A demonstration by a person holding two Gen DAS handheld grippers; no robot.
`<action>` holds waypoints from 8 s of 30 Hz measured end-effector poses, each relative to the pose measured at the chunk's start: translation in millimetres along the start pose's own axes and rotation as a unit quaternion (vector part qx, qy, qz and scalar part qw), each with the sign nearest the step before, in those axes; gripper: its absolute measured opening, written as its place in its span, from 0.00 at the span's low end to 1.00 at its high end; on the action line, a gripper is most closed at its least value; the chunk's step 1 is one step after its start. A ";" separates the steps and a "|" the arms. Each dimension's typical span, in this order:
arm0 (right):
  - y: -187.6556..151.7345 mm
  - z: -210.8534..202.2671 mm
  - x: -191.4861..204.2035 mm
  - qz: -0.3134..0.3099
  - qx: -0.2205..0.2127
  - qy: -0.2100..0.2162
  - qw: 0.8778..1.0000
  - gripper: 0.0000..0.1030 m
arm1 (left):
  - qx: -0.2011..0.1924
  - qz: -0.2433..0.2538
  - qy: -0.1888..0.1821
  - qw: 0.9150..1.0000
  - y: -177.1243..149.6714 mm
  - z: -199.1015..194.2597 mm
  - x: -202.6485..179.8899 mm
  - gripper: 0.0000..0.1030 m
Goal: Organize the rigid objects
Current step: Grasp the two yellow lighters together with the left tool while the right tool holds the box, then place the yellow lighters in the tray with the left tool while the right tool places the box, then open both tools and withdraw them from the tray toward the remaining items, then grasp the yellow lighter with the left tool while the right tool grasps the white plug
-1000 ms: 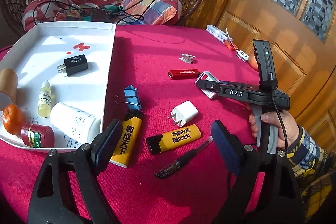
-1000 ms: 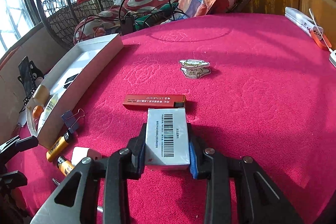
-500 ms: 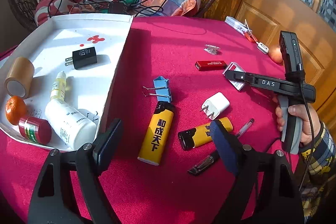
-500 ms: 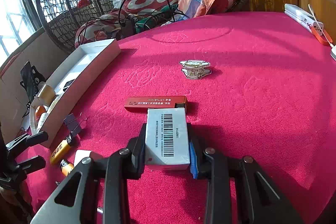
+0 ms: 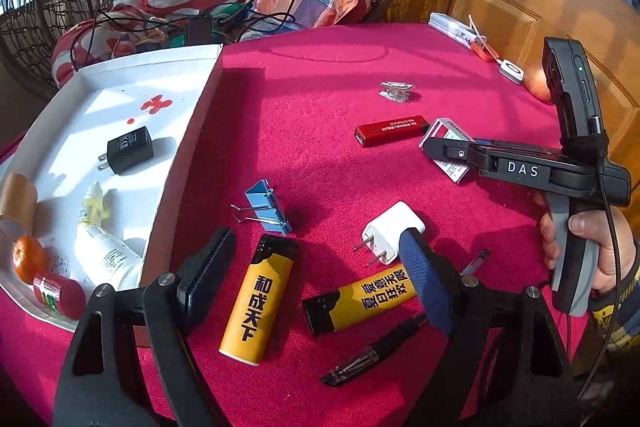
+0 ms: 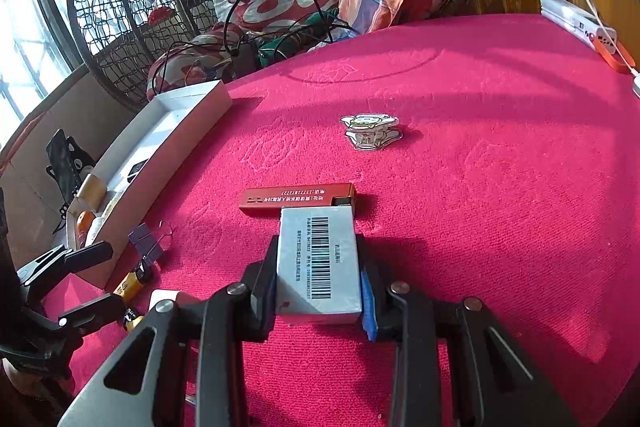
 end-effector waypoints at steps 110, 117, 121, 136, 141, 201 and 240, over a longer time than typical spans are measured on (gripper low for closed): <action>51.8 -9.5 245.5 -0.221 -0.091 -0.010 0.971 0.93 | -0.175 -0.247 0.183 0.935 -16.4 -126.1 189.2 1.00; 56.0 -39.5 215.8 -0.208 -0.118 -0.051 0.970 0.94 | -0.180 -0.213 0.178 0.944 -5.7 -131.9 151.3 1.00; 56.0 -46.6 197.1 -0.187 -0.119 -0.066 0.973 0.94 | -0.162 -0.202 0.173 0.950 -2.0 -125.1 136.2 1.00; 46.5 -61.9 151.3 -0.141 -0.116 -0.093 0.979 0.94 | -0.107 -0.141 0.238 0.955 4.0 -109.7 96.2 1.00; 40.6 -64.8 131.0 -0.114 -0.111 -0.102 0.982 0.94 | -0.107 -0.121 0.242 0.957 3.4 -106.5 82.6 1.00; 11.4 -43.1 37.9 -0.039 -0.041 -0.145 0.988 0.94 | 0.060 -0.065 0.098 0.991 -40.7 -2.9 -10.3 1.00; -25.6 5.1 100.2 -0.160 0.024 -0.013 0.987 0.40 | 0.047 -0.044 0.047 0.997 -46.8 -2.7 -3.9 0.26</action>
Point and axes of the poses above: each gripper's, at about its wrist camera, not at the fingertips, and z roughly the way its jaws point, x to its left, y to its top, the point moved 5 cm from there along z, roughly the way its jaws point, and after that the axes turned 10 degrees about -y, right-handed, at the moved point
